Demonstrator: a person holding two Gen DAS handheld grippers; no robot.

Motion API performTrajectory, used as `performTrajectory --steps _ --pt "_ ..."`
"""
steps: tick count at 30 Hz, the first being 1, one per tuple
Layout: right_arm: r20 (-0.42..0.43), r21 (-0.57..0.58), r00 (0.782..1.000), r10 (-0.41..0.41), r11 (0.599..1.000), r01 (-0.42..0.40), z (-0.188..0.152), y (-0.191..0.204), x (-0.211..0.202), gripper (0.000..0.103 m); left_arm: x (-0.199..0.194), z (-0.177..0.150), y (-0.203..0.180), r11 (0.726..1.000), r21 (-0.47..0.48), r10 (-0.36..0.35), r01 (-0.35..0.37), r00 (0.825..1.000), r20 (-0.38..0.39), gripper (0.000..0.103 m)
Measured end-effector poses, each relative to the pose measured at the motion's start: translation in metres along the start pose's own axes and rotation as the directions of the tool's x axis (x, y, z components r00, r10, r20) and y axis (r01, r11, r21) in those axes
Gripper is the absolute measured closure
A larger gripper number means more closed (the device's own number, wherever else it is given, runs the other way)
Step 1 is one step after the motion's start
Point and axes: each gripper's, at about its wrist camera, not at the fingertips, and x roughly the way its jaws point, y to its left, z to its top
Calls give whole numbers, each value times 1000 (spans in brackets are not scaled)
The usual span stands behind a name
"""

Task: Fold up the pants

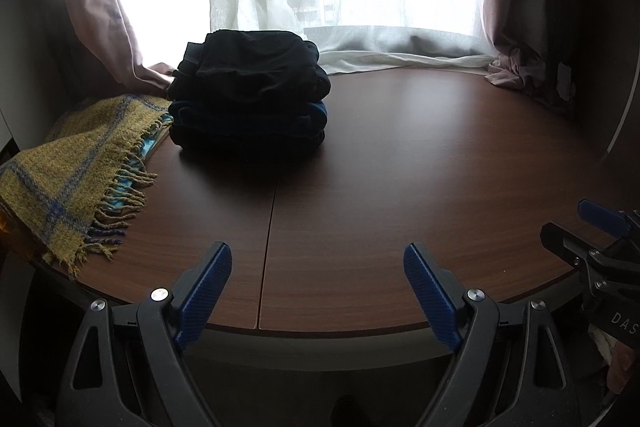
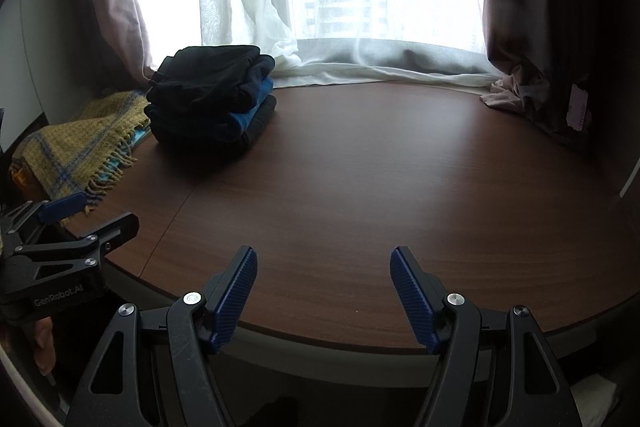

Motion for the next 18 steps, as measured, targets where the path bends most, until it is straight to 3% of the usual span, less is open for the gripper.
performTrajectory --steps 18 --pt "-10 -14 1000 12 1000 -13 -4 -1 7 33 3 -1 -1 999 18 29 -29 1000 0 14"
